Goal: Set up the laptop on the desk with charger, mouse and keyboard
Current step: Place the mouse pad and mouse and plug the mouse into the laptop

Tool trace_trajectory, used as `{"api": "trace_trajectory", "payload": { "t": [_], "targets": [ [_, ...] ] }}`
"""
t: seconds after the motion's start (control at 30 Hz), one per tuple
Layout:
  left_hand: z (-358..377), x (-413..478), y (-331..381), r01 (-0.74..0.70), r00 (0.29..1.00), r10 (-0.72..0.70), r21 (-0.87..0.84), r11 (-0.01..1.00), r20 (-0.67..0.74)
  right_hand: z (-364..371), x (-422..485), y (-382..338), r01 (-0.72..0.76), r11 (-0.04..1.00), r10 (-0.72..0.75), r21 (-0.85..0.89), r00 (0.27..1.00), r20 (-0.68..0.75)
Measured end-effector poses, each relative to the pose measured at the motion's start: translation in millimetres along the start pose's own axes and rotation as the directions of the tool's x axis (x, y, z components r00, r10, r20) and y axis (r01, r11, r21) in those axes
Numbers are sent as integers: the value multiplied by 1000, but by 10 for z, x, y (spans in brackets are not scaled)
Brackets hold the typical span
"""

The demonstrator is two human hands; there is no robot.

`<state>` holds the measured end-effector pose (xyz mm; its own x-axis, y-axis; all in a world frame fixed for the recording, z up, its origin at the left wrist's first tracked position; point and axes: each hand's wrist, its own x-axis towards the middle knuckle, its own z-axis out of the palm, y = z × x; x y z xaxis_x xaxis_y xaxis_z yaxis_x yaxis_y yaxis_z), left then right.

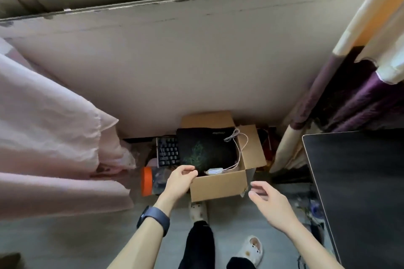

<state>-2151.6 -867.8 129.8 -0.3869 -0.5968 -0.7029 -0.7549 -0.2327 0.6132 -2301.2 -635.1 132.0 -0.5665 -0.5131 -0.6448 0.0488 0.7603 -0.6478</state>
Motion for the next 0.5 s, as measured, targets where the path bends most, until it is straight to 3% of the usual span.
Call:
{"api": "trace_trajectory", "payload": {
  "t": [0.1,0.23,0.4,0.5],
  "targets": [
    [9,650,59,91,996,-91,15,996,-19,239,729,80,-192,972,184,137,981,69],
    [-9,1362,39,232,972,-233,-11,973,-26,547,1495,56,-420,804,404,421,905,133],
    [36,2013,-56,385,919,-391,-94,918,-50,850,2423,68,-476,586,497,656,851,173],
    [73,2383,-95,420,893,-426,-71,905,-145,1017,2976,166,-503,390,611,771,768,192]
  ]
}}
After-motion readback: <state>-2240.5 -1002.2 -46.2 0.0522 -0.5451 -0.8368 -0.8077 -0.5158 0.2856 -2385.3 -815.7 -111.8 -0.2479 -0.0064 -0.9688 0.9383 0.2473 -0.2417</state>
